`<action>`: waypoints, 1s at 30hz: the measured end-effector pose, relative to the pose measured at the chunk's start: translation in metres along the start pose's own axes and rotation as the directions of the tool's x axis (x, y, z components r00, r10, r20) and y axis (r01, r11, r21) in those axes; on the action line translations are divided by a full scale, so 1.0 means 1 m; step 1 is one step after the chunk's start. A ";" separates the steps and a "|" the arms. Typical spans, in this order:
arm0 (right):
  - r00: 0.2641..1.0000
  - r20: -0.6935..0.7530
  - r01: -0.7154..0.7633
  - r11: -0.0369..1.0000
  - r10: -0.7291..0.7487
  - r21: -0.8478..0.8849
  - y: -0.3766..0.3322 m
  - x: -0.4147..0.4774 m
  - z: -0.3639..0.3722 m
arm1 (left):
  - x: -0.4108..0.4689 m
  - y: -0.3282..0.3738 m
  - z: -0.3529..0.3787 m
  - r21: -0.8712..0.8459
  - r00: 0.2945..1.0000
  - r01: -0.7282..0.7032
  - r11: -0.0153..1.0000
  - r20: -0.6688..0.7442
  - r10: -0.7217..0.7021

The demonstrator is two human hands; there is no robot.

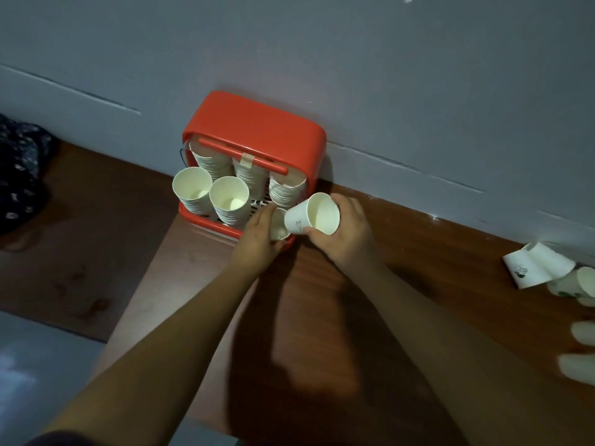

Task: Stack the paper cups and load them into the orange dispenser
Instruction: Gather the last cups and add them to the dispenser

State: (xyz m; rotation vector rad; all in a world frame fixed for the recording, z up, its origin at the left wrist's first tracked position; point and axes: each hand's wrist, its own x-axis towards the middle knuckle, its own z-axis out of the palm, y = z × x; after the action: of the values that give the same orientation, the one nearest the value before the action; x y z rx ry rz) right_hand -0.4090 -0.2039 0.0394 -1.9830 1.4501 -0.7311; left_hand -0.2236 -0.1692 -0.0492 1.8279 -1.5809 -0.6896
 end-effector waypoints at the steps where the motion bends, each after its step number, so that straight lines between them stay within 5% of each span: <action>1: 1.000 0.014 0.004 1.000 -0.004 0.005 -0.001 0.002 0.006 | -0.002 -0.003 -0.001 -0.042 1.000 0.015 0.999 -0.004 -0.015; 9: 0.982 0.189 0.032 0.995 -0.015 -0.089 -0.002 0.014 0.055 | -0.009 -0.013 -0.011 -0.290 0.997 0.065 0.955 -0.026 -0.076; 15: 0.944 0.330 0.026 0.989 0.024 -0.147 0.005 0.024 0.083 | -0.009 -0.014 -0.015 -0.530 0.957 0.255 0.809 0.021 -0.288; 20: 0.942 0.322 -0.072 0.994 0.095 -0.085 0.016 0.027 0.087 | -0.006 -0.031 -0.011 -0.320 0.989 0.148 0.936 0.058 -0.137; 30: 0.939 0.316 -0.168 0.983 0.135 0.078 0.014 0.016 0.071 | -0.015 -0.022 -0.008 -0.147 0.977 0.182 0.972 -0.083 -0.196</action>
State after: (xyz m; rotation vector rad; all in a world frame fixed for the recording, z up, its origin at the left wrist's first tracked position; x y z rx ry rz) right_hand -0.3630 -0.2135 -0.0185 -1.7890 1.3285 -0.3973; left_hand -0.2055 -0.1514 -0.0600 1.8942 -1.2754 -0.7641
